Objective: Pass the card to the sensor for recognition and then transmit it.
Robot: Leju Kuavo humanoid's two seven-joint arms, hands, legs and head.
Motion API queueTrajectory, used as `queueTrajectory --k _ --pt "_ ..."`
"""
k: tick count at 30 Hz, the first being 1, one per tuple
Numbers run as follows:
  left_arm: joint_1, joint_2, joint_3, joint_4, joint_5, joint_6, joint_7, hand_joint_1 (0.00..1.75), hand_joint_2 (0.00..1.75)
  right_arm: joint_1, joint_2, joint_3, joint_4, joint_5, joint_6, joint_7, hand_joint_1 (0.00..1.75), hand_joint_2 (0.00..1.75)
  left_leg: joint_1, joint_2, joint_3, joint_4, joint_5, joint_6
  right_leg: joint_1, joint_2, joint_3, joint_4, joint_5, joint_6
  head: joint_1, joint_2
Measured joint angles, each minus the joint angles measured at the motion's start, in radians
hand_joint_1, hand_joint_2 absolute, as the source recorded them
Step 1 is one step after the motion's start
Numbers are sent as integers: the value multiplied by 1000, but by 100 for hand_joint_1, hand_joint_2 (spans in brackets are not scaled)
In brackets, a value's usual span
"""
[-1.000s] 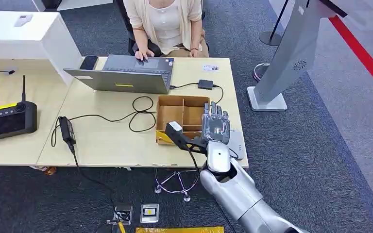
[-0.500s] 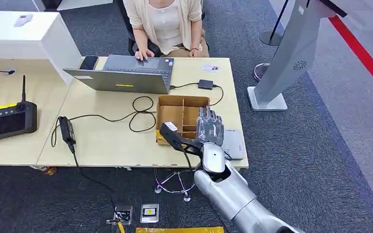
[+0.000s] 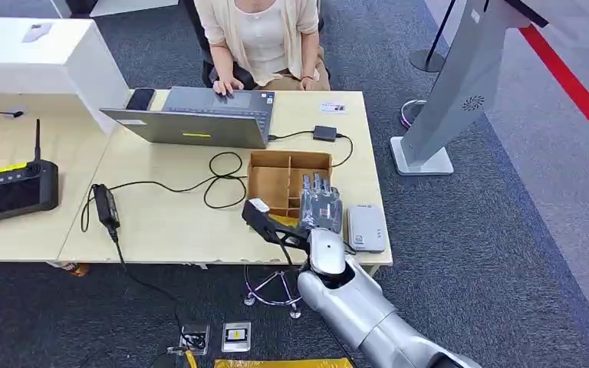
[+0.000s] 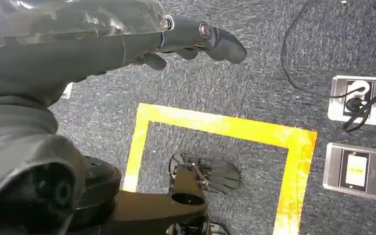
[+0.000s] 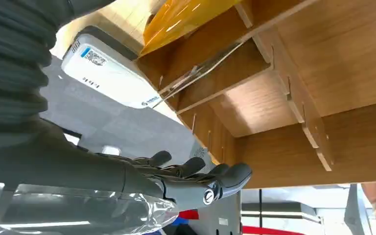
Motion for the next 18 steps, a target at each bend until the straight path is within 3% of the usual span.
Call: queueTrajectory --k 18 --pt "7 0 15 0 11 4 0 0 0 -20 2 50 58 -8 -2 0 0 175 0 0 0 0 0 0 0 0 0 0 0 0 0 0"
